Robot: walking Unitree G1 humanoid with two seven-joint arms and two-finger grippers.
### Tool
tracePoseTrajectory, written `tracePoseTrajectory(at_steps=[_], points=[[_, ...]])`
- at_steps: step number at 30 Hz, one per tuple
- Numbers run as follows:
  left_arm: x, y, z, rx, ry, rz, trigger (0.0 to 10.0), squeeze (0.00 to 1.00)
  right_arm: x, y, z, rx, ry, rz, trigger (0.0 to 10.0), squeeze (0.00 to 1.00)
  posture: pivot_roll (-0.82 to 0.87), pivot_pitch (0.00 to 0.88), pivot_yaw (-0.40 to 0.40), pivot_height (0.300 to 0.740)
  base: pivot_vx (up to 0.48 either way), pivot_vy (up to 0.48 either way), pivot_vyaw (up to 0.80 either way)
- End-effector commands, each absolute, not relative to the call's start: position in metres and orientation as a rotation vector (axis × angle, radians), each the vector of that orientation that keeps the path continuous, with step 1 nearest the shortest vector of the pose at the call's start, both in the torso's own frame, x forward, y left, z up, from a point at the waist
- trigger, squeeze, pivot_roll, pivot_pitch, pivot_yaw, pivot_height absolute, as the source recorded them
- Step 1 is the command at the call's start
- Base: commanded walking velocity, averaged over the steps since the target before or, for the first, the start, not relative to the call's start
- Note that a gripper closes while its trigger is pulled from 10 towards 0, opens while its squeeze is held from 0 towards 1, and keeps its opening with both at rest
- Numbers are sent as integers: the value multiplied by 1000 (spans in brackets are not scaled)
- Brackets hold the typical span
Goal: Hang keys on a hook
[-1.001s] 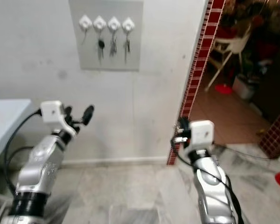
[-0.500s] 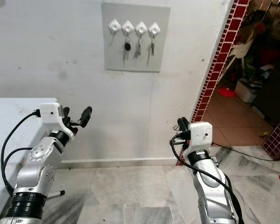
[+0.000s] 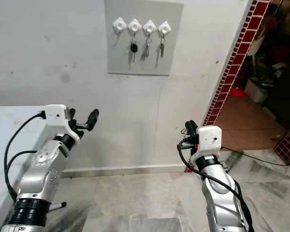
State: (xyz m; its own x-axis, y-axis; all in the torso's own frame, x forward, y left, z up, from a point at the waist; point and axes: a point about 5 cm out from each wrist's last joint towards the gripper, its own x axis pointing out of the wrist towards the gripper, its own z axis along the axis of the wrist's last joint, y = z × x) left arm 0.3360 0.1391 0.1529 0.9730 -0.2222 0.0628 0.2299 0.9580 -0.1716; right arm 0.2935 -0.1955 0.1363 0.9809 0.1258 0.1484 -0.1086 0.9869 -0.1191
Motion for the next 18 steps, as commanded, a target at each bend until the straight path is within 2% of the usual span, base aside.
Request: tracePoseTrajectory(at_steps=[1,14,18], points=[[338,143,158,-159,-58,-218,10000,0,295,-193,144,-108,-184,124,10000,0,11,0,-24,740,296,0,0],[338,145,157,-202,-46,-203,10000,0,296,-192,144,-102,-183,129,10000,0,13,0,-24,740,357,0,0],[338,145,157,-211,-44,-202,10000,0,297,-192,144,-100,-183,129,10000,0,13,0,-23,740,344,247,0]])
